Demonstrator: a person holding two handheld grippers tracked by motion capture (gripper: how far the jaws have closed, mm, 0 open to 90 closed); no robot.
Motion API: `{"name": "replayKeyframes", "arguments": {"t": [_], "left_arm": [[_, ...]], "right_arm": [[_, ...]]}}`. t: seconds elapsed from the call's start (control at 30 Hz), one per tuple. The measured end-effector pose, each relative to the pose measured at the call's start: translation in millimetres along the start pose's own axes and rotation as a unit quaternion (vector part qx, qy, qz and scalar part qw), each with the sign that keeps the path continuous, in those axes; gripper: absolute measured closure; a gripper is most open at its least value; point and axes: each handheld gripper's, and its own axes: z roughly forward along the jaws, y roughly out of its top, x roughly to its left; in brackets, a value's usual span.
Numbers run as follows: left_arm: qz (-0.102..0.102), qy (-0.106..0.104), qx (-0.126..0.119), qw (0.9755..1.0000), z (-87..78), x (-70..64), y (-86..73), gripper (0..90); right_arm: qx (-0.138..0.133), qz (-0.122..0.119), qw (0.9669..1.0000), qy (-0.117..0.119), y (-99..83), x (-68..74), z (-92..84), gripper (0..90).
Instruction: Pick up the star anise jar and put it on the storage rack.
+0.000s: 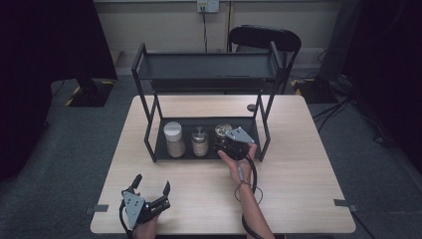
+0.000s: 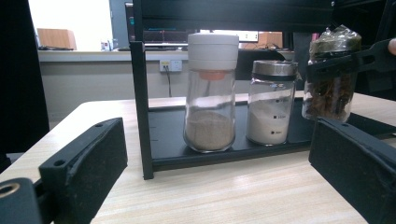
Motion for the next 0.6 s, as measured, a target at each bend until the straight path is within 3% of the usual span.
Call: {"name": "replayKeyframes", "arguments": {"t": [0.6], "left_arm": [[0.000, 0.000, 0.000, 1.0000, 0.0, 0.0, 0.0, 3.5]], "right_arm": [[0.024, 0.004, 0.9997, -0.005, -3.3, -0.7, 16.4, 31.1]]}}
